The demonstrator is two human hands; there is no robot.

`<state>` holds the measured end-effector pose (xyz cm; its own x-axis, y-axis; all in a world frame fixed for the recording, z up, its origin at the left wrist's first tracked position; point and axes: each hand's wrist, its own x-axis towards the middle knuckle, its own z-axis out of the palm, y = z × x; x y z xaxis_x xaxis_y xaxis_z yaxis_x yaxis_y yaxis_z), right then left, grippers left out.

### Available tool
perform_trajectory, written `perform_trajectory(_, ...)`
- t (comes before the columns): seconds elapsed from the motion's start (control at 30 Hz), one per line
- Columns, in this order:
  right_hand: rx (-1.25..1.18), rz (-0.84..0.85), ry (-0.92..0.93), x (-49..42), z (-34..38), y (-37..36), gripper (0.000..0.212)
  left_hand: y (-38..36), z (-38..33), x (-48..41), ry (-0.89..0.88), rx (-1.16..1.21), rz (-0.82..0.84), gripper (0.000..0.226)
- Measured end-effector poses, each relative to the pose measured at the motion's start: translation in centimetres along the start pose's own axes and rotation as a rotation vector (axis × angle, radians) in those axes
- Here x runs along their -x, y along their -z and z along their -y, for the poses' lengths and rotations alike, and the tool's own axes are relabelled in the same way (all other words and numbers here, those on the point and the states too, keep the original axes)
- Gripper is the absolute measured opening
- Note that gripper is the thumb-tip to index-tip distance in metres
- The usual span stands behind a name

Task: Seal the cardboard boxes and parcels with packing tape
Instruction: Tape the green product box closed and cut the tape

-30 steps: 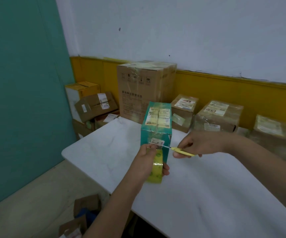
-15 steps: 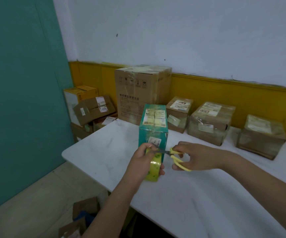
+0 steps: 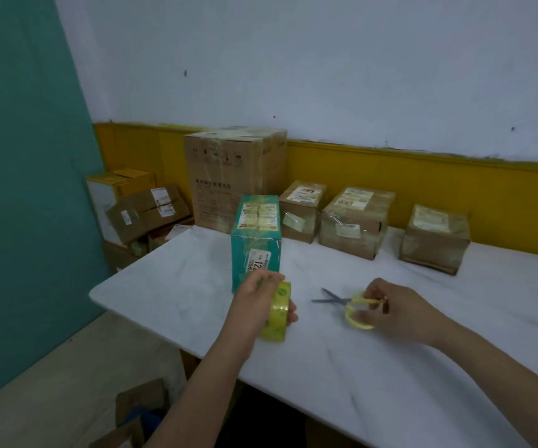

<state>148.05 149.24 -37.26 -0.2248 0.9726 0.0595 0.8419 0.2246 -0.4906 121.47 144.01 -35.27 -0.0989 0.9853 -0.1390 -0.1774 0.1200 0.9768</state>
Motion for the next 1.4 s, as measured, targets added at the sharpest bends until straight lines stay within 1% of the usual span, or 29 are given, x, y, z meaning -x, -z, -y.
perform_trajectory(0.1,0.312,-0.044,-0.033,0.0,0.1,-0.8,0.019,-0.6,0.0,0.8,0.013,0.032,0.048,0.016)
perform_trajectory(0.13,0.411,-0.05,-0.032,-0.1,0.6,-0.8,0.019,-0.7,-0.1,0.9,0.012,0.029,0.067,0.018)
perform_trajectory(0.17,0.464,-0.073,-0.034,-0.2,1.3,-0.7,0.022,-0.8,-0.1,1.1,0.011,0.023,0.083,0.021)
perform_trajectory(0.2,0.464,-0.116,-0.032,-0.1,2.4,-0.5,0.025,-0.8,-0.2,1.2,0.011,0.015,0.094,0.023)
perform_trajectory(0.23,0.406,-0.175,-0.014,0.0,3.5,-0.2,0.028,-0.8,-0.3,1.4,0.008,0.001,0.104,0.025)
perform_trajectory(0.3,0.149,-0.256,0.085,0.4,6.5,0.3,0.03,-0.9,-0.7,1.9,-0.007,-0.035,0.13,0.026)
perform_trajectory(0.37,-0.148,-0.185,0.163,0.9,9.9,0.2,0.031,-0.9,-1.0,2.6,-0.031,-0.079,0.156,0.024)
perform_trajectory(0.4,-0.221,-0.143,0.18,1.1,11.3,-0.1,0.032,-0.9,-1.2,3.0,-0.047,-0.101,0.167,0.021)
perform_trajectory(0.43,-0.241,-0.136,0.196,1.2,12.3,-0.5,0.031,-0.9,-1.3,3.4,-0.059,-0.121,0.176,0.019)
perform_trajectory(0.57,-0.219,-0.282,0.16,2.1,14.2,-2.3,0.014,0.0,-1.3,5.2,-0.042,-0.159,0.191,0.023)
perform_trajectory(0.63,-0.166,-0.299,0.152,3.3,14.6,-3.3,0.011,0.8,-0.9,6.4,-0.007,-0.19,0.201,0.025)
perform_trajectory(0.73,-0.108,-0.294,0.159,5.4,15.3,-4.6,0.01,1.6,-0.5,8.5,0.046,-0.224,0.227,0.032)
perform_trajectory(0.8,-0.101,-0.269,0.163,6.5,15.6,-4.7,0.008,2.0,-0.5,9.8,0.078,-0.245,0.219,0.049)
perform_trajectory(0.83,-0.125,-0.246,0.155,6.9,15.6,-4.6,0.006,2.3,-0.6,10.4,0.09,-0.267,0.212,0.062)
perform_trajectory(0.87,-0.168,-0.22,0.144,7.4,15.6,-4.5,0.003,2.7,-0.7,11.0,0.091,-0.293,0.216,0.068)
perform_trajectory(0.93,-0.257,-0.169,0.13,8.2,15.4,-4.4,0.007,3.0,-0.9,12.3,0.11,-0.349,0.239,0.073)
perform_trajectory(1.03,-0.302,-0.128,0.131,9.1,15.4,-4.5,0.007,3.2,-0.3,13.6,0.138,-0.399,0.267,0.076)
perform_trajectory(1.13,-0.319,-0.114,0.102,9.2,14.6,-5.2,0.004,2.6,1.0,14.5,0.122,-0.452,0.262,0.069)
perform_trajectory(1.27,-0.254,-0.105,0.062,8.5,12.6,-7.6,0.005,2.0,4.0,13.7,0.11,-0.452,0.23,0.065)
perform_trajectory(1.4,-0.116,-0.109,0.123,7.9,11.5,-9.2,0.007,1.0,5.8,12.1,0.122,-0.455,0.151,0.063)
